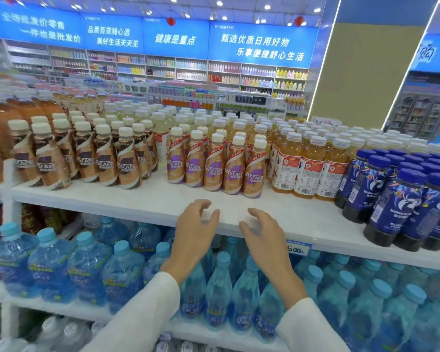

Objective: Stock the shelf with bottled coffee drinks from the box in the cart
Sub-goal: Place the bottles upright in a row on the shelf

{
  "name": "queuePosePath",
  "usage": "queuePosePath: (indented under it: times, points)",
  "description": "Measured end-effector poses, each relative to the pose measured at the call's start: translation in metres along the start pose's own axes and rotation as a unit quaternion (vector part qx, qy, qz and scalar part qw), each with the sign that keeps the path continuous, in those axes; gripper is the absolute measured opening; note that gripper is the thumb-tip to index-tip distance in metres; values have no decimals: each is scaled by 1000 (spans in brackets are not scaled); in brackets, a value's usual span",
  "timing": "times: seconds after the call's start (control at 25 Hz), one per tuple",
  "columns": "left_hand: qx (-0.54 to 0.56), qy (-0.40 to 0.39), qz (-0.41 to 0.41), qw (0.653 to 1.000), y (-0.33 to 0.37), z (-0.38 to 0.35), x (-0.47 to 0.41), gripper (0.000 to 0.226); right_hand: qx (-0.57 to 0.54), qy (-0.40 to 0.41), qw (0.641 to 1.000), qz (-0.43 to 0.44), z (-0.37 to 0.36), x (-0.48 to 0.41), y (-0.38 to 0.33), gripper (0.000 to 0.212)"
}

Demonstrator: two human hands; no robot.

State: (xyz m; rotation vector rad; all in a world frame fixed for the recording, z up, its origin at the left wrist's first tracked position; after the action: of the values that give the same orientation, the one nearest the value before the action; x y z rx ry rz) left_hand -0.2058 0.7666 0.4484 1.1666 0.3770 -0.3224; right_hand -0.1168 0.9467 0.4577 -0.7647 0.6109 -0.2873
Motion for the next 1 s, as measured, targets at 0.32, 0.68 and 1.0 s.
queuePosePath:
  times: [0.32,0.68,1.0]
  points:
    - [14,80,110,991,-74,123,128,40,-148,-70,986,7,-53,112,-36,42]
    - [-62,218,281,932,-193,302,278,28,-188,-314,928,-66,-233,257,-83,33]
    - [-98,308,409,853,-271,436,399,30,-136,-463,873,-68,-381,361,-147,23]
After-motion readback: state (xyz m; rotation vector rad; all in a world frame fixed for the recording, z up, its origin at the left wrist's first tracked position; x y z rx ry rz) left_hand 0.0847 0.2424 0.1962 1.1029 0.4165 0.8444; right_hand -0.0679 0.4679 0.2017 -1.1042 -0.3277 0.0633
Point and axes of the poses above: each hand's wrist, its own x-axis away from the middle knuckle, its own z-axis out of the back of the hand, y = z × x, the point moved 9 cm from there along -x, towards the middle knuckle, and after that the axes turned 4 degrees about y, right-handed, at the moved point
